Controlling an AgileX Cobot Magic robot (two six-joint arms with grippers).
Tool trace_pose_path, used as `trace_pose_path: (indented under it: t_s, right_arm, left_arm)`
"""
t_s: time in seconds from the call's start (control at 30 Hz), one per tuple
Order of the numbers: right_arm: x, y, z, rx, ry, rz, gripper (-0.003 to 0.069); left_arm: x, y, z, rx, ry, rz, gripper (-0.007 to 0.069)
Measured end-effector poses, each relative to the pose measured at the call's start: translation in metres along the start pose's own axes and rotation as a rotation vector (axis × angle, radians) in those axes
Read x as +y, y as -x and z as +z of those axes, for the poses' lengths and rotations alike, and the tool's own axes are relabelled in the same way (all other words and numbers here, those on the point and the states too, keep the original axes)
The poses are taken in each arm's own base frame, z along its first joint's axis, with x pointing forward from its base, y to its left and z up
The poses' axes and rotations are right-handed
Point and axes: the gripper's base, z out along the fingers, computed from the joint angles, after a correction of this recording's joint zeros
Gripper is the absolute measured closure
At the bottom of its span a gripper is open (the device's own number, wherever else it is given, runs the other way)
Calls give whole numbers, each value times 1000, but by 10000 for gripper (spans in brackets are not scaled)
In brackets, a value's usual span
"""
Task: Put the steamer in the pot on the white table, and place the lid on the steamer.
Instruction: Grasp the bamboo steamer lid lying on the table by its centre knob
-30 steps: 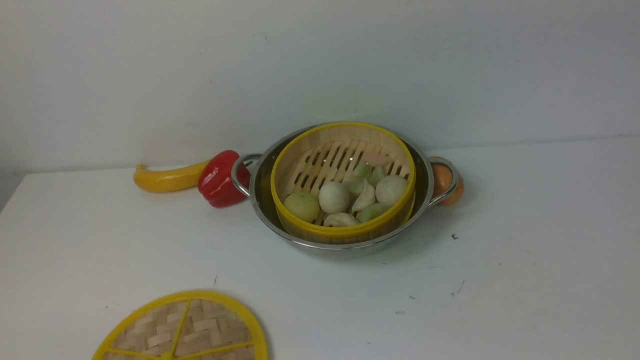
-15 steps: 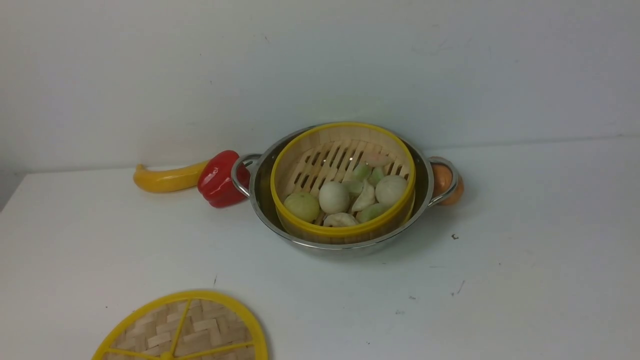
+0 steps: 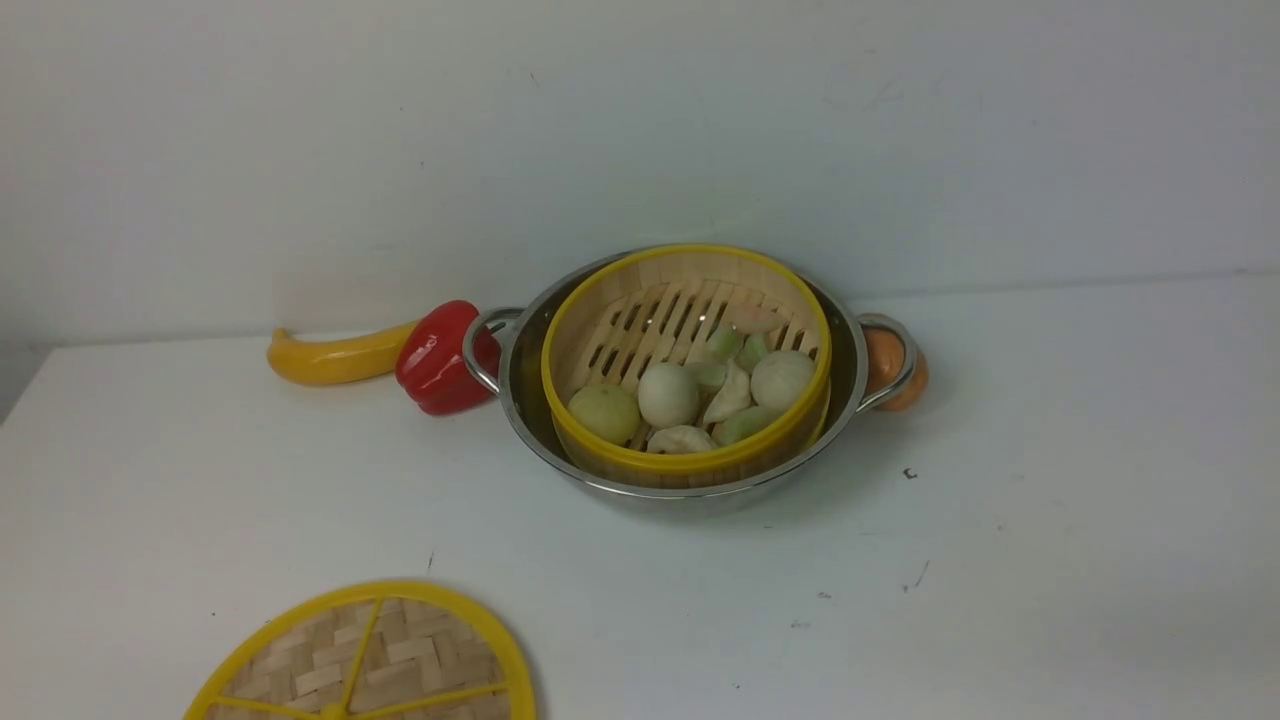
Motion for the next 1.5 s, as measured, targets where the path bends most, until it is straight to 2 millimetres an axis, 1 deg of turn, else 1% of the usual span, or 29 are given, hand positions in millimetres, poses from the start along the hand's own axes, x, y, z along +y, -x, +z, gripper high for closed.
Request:
trace_pose_path:
  t_s: [0.2,0.33,0.43,1.5]
  right_arm:
    - [-1,-9,-1,93,-13,47,419]
    - [-2,-21,-3,232,-35,87,414]
    - [-3,-25,-4,273,-42,92,412]
    - [-3,-26,-4,279,-43,93,410]
  left_arm:
    - [0,0,0,0,0,0,209]
    - [0,0,0,0,0,0,209]
    - [0,0,0,0,0,0,209]
    - [0,0,0,0,0,0,209]
